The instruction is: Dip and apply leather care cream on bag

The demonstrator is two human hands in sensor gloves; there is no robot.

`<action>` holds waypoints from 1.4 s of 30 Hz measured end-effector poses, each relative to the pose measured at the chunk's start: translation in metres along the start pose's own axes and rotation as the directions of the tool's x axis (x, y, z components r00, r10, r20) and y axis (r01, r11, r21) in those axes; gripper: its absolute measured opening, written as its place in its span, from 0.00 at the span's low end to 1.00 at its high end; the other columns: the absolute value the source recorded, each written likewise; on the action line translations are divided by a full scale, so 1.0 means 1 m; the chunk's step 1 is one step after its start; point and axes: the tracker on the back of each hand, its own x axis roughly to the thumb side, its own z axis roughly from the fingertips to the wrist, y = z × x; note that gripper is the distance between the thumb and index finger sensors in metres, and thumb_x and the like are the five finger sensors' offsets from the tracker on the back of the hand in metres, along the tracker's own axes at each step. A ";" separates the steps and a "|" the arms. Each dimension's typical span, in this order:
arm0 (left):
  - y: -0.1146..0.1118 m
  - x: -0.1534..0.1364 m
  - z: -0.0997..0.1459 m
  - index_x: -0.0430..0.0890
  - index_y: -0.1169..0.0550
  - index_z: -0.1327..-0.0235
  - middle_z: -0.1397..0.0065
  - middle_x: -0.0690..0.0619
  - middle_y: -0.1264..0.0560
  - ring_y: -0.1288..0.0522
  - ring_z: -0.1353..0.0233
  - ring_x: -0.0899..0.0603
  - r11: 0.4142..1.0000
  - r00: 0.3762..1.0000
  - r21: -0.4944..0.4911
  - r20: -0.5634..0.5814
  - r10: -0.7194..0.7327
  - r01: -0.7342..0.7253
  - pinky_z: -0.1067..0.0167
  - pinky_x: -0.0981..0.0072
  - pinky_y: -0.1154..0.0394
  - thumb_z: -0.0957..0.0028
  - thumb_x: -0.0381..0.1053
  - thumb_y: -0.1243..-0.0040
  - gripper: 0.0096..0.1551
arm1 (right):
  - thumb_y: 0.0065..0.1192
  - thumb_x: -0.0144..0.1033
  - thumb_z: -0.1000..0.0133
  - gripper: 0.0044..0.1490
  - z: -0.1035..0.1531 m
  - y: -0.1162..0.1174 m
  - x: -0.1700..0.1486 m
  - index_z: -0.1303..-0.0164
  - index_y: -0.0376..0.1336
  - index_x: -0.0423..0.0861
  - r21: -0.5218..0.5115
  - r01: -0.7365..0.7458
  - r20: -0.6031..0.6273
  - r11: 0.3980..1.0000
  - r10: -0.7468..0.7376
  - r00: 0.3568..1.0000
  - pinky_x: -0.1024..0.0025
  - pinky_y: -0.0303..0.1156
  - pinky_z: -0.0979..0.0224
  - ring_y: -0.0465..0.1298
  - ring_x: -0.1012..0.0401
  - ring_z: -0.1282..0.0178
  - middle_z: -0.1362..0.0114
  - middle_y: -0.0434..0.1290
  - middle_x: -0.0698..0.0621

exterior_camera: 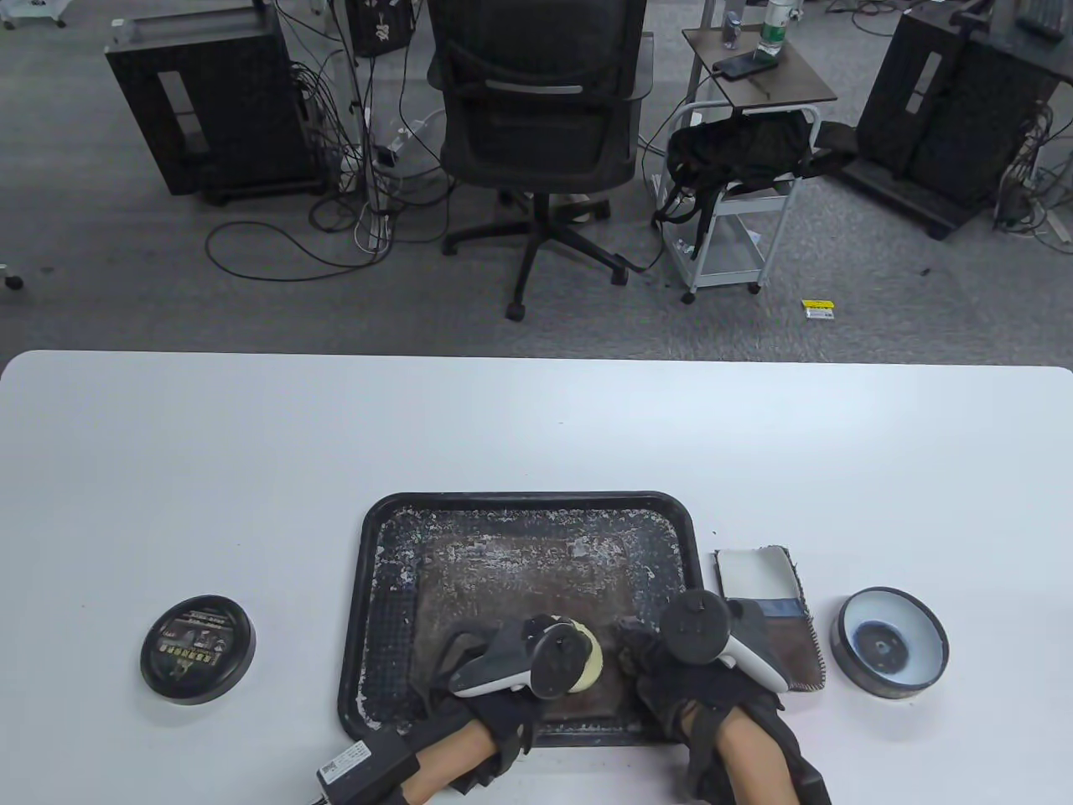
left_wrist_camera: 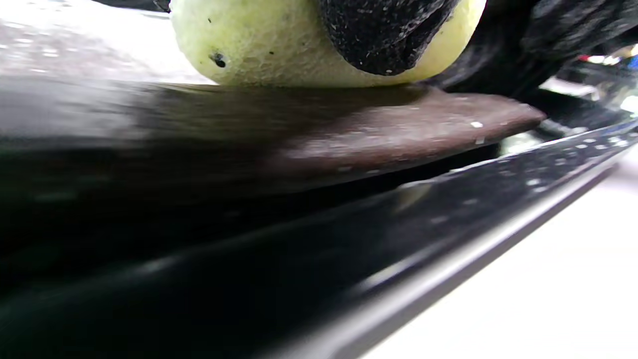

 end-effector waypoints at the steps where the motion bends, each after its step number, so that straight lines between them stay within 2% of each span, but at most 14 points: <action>1: -0.001 0.004 -0.002 0.62 0.35 0.33 0.23 0.59 0.38 0.37 0.22 0.46 1.000 0.999 0.013 0.033 0.018 -0.019 0.27 0.54 0.35 0.57 0.49 0.38 0.35 | 0.58 0.31 0.51 0.46 0.000 0.000 -0.001 0.21 0.46 0.43 -0.003 0.004 0.000 1.000 -0.004 1.000 0.49 0.65 0.28 0.66 0.51 0.27 0.29 0.70 0.51; 3: -0.004 0.013 -0.004 0.62 0.34 0.33 0.22 0.59 0.38 0.38 0.21 0.47 0.999 0.997 0.025 0.071 0.027 -0.029 0.27 0.54 0.36 0.57 0.49 0.38 0.35 | 0.58 0.31 0.51 0.46 0.000 0.000 -0.002 0.22 0.46 0.43 -0.005 0.014 -0.002 1.000 -0.014 1.000 0.50 0.65 0.28 0.66 0.51 0.27 0.29 0.70 0.51; 7: -0.006 0.025 -0.003 0.63 0.34 0.33 0.22 0.61 0.38 0.38 0.21 0.47 0.997 0.994 0.050 0.088 -0.066 0.062 0.26 0.55 0.36 0.56 0.49 0.38 0.35 | 0.58 0.30 0.51 0.46 0.001 -0.001 -0.002 0.22 0.46 0.43 -0.012 0.013 -0.005 1.000 -0.013 1.000 0.51 0.65 0.28 0.66 0.52 0.27 0.30 0.71 0.51; 23: -0.014 0.041 0.012 0.67 0.33 0.35 0.22 0.65 0.38 0.40 0.20 0.51 0.996 0.960 0.035 0.269 -0.084 0.077 0.24 0.56 0.39 0.57 0.50 0.38 0.34 | 0.58 0.30 0.51 0.45 0.001 -0.001 0.000 0.22 0.47 0.43 -0.030 0.001 -0.017 1.000 -0.002 1.000 0.51 0.66 0.28 0.67 0.52 0.28 0.31 0.72 0.53; 27: -0.015 0.043 0.016 0.66 0.34 0.35 0.22 0.65 0.39 0.41 0.20 0.51 0.994 0.958 0.034 0.263 -0.111 0.106 0.24 0.56 0.39 0.57 0.49 0.38 0.34 | 0.58 0.29 0.51 0.45 0.001 -0.001 0.002 0.22 0.48 0.43 -0.031 -0.029 -0.026 0.999 0.029 0.999 0.51 0.67 0.29 0.67 0.52 0.28 0.31 0.72 0.53; 34: -0.012 0.033 0.025 0.66 0.35 0.35 0.22 0.65 0.40 0.41 0.20 0.51 0.994 0.966 -0.023 0.238 -0.097 0.106 0.24 0.55 0.40 0.57 0.48 0.38 0.35 | 0.58 0.29 0.51 0.44 0.001 -0.001 0.010 0.22 0.48 0.45 -0.022 -0.124 -0.036 0.992 0.123 0.992 0.48 0.69 0.30 0.68 0.53 0.27 0.31 0.72 0.55; 42: -0.012 0.000 0.045 0.66 0.34 0.35 0.22 0.65 0.39 0.41 0.20 0.51 0.996 0.978 -0.070 0.203 -0.042 0.057 0.25 0.54 0.40 0.57 0.47 0.38 0.35 | 0.58 0.29 0.51 0.44 0.001 -0.001 0.012 0.22 0.49 0.45 -0.017 -0.124 -0.038 0.992 0.123 0.992 0.48 0.69 0.30 0.68 0.53 0.27 0.31 0.71 0.54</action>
